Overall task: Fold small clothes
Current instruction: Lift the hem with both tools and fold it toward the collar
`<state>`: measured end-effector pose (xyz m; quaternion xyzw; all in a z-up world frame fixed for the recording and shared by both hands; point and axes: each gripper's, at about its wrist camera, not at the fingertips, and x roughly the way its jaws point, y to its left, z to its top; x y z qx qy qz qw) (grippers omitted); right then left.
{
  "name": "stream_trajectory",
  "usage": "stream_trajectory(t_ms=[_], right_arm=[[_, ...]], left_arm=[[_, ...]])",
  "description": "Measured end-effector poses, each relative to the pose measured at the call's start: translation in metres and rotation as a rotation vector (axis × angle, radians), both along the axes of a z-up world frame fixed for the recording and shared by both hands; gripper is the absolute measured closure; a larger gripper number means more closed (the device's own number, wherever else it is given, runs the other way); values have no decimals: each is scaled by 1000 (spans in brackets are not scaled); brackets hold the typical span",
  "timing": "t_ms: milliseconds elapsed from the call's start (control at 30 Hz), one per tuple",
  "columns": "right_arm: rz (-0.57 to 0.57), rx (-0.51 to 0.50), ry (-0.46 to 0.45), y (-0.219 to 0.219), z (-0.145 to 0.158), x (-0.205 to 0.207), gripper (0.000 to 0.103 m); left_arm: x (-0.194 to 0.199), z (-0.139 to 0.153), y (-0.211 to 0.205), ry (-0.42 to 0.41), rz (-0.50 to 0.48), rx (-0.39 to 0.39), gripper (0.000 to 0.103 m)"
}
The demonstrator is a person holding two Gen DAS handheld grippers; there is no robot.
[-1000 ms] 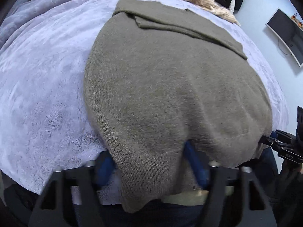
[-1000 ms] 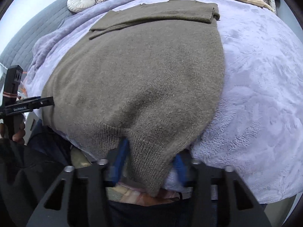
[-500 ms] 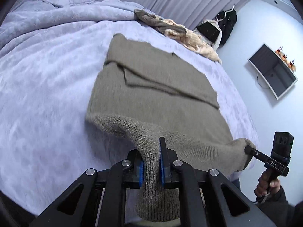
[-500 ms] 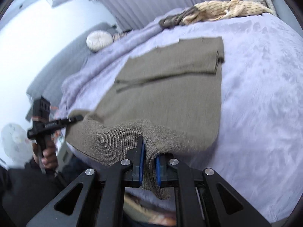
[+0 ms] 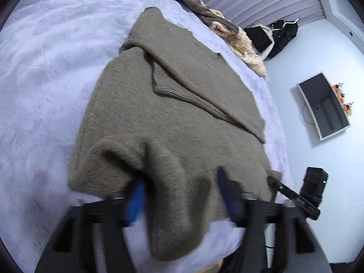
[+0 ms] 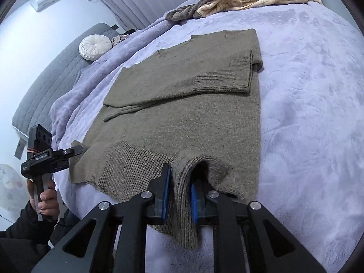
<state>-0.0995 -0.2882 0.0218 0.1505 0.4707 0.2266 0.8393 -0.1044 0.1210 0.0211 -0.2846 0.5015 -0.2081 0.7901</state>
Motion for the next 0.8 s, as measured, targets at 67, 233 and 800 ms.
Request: stream_trajectory(t_ms=[67, 233, 800], right_arm=[[4, -7, -9, 1, 3, -7, 60], [11, -9, -52, 1, 11, -33, 36], [24, 20, -11, 7, 3, -30, 36]], left_arm=[[-12, 11, -7, -34, 4, 82, 21], [-32, 9, -20, -19, -43, 93, 21], [-25, 6, -61, 5, -32, 357, 21]])
